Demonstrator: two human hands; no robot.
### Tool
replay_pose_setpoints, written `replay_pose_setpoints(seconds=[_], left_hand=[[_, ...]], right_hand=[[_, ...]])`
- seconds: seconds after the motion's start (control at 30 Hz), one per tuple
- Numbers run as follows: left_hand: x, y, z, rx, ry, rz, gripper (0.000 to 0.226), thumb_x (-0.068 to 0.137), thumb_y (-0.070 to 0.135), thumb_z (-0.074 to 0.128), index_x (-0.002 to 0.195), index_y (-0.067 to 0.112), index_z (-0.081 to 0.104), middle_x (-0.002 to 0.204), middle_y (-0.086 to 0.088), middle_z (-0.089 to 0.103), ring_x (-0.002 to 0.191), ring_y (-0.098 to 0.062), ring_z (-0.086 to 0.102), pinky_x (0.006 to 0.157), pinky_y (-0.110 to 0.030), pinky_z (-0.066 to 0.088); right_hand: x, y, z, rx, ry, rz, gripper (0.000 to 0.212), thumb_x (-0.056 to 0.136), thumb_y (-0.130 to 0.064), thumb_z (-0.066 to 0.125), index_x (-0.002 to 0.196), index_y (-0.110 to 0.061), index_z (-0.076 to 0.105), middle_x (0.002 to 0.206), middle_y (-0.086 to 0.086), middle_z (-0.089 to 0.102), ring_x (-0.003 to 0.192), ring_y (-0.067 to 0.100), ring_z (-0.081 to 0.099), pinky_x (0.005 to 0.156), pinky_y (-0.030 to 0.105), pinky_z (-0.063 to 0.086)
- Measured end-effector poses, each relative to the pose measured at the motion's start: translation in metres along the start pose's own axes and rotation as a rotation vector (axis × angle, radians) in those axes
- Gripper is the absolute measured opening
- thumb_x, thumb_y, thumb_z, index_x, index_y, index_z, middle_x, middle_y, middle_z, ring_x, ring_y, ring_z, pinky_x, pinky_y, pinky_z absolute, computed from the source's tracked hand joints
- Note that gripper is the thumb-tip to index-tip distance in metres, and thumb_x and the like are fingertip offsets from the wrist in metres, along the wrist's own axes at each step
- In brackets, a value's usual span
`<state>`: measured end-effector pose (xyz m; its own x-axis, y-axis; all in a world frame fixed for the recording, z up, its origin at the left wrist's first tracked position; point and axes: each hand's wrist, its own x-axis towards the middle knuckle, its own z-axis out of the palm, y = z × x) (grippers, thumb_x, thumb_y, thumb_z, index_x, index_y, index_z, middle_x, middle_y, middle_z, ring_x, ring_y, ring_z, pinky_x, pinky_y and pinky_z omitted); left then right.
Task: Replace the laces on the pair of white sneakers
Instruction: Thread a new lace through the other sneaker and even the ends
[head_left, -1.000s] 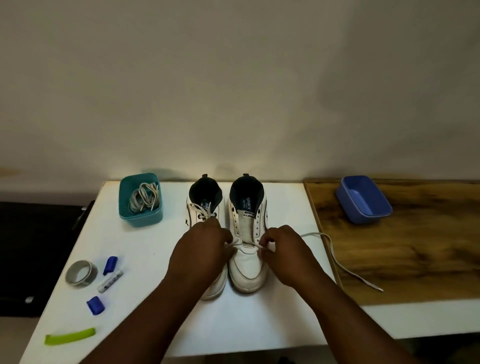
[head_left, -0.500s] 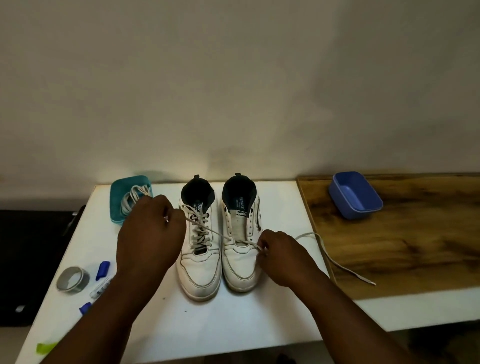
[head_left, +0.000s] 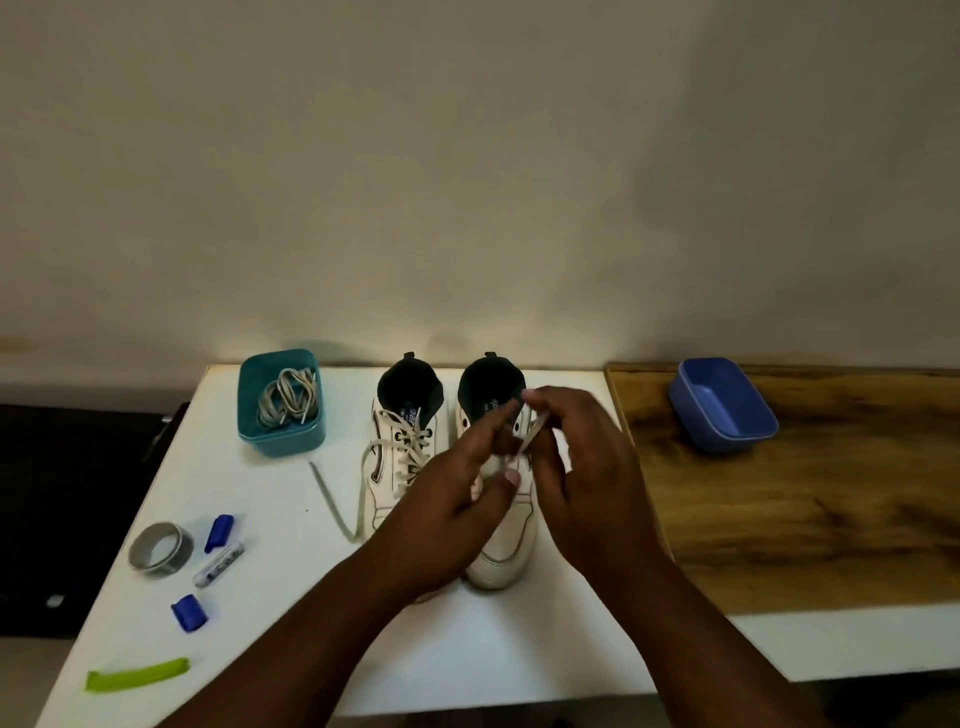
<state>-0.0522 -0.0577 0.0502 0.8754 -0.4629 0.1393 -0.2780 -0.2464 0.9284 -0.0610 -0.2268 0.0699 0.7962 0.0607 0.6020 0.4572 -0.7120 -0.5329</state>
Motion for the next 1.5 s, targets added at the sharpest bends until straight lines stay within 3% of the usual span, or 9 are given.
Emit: replay_pose_setpoints(seconds=[0.17, 0.37, 0.57, 0.7, 0.83, 0.97, 1.13, 1.33, 1.5], left_hand=[[-0.004, -0.015, -0.015, 0.230, 0.010, 0.023, 0.024, 0.105, 0.042, 0.046, 0.098, 0.033, 0.067, 0.088, 0.013, 0.069, 0.089, -0.008, 0.067, 0.079, -0.035, 0.052], [-0.016, -0.032, -0.022, 0.652, -0.201, 0.036, 0.037, 0.089, 0.055, 0.045, 0.101, 0.038, 0.075, 0.099, 0.021, 0.065, 0.107, 0.001, 0.051, 0.101, -0.040, 0.038], [0.006, 0.006, -0.006, -0.356, -0.016, -0.460, 0.065, 0.104, 0.061, 0.025, 0.109, 0.022, 0.076, 0.100, 0.007, 0.077, 0.097, -0.003, 0.069, 0.092, -0.027, 0.045], [0.009, 0.003, -0.002, -0.771, 0.154, -0.463, 0.036, 0.104, 0.037, 0.051, 0.114, 0.006, 0.066, 0.092, -0.013, 0.070, 0.079, -0.023, 0.065, 0.083, -0.044, 0.049], [0.018, 0.003, -0.010, -1.215, 0.480, -0.509, 0.028, 0.109, 0.023, 0.041, 0.119, 0.008, 0.062, 0.074, -0.003, 0.059, 0.073, -0.017, 0.062, 0.070, -0.031, 0.054], [0.017, -0.009, -0.020, -0.711, 0.518, -0.580, 0.026, 0.108, 0.025, 0.043, 0.114, 0.015, 0.066, 0.061, 0.006, 0.042, 0.051, -0.009, 0.035, 0.047, -0.024, 0.030], [0.010, -0.018, -0.013, -0.033, 0.404, -0.336, 0.018, 0.102, 0.029, 0.058, 0.091, 0.026, 0.072, 0.060, 0.020, 0.059, 0.057, 0.000, 0.052, 0.062, -0.022, 0.041], [0.020, -0.035, 0.001, 0.394, 0.311, -0.200, 0.015, 0.100, 0.025, 0.061, 0.107, 0.028, 0.075, 0.099, 0.009, 0.058, 0.088, 0.002, 0.054, 0.075, -0.008, 0.033], [0.031, -0.042, 0.013, 0.533, 0.310, -0.156, 0.016, 0.094, 0.025, 0.070, 0.106, 0.028, 0.079, 0.100, 0.001, 0.066, 0.098, -0.020, 0.061, 0.084, -0.038, 0.051]], right_hand=[[-0.003, 0.013, 0.007, 0.012, 0.087, 0.108, 0.040, 0.091, 0.008, 0.058, 0.126, -0.010, 0.064, 0.123, 0.000, 0.065, 0.117, 0.001, 0.058, 0.100, 0.015, 0.044], [0.020, 0.014, -0.001, 1.120, 0.447, 0.781, 0.018, 0.103, 0.000, 0.049, 0.100, -0.009, 0.064, 0.094, 0.007, 0.070, 0.095, 0.022, 0.069, 0.090, 0.034, 0.057], [0.007, -0.007, -0.001, 1.268, -0.127, 0.638, 0.028, 0.098, -0.023, 0.044, 0.073, -0.013, 0.052, 0.068, 0.011, 0.049, 0.063, 0.026, 0.051, 0.064, 0.036, 0.047], [-0.004, -0.010, 0.000, 1.055, -0.483, 0.565, 0.030, 0.098, -0.017, 0.043, 0.071, -0.017, 0.056, 0.068, 0.010, 0.053, 0.064, 0.024, 0.055, 0.067, 0.035, 0.051], [-0.007, -0.011, -0.002, 0.990, -0.724, 0.651, 0.028, 0.100, -0.017, 0.046, 0.076, -0.014, 0.060, 0.073, 0.013, 0.059, 0.069, 0.027, 0.063, 0.073, 0.040, 0.052], [-0.011, -0.003, 0.002, 0.803, -0.763, 0.699, 0.017, 0.106, -0.017, 0.053, 0.102, -0.013, 0.069, 0.099, 0.006, 0.072, 0.091, 0.026, 0.073, 0.079, 0.034, 0.058], [-0.025, 0.038, 0.020, 0.082, -0.366, 0.753, 0.006, 0.096, -0.029, 0.069, 0.089, -0.029, 0.068, 0.088, -0.011, 0.070, 0.083, 0.005, 0.066, 0.074, 0.027, 0.052], [-0.036, 0.040, 0.044, -0.175, -0.357, 0.698, 0.026, 0.089, -0.048, 0.073, 0.087, -0.026, 0.060, 0.084, -0.010, 0.065, 0.080, 0.009, 0.061, 0.072, 0.028, 0.051], [-0.036, 0.041, 0.047, -0.290, -0.384, 0.622, 0.030, 0.089, -0.056, 0.068, 0.089, -0.026, 0.061, 0.084, -0.009, 0.064, 0.080, 0.011, 0.061, 0.068, 0.026, 0.046]])
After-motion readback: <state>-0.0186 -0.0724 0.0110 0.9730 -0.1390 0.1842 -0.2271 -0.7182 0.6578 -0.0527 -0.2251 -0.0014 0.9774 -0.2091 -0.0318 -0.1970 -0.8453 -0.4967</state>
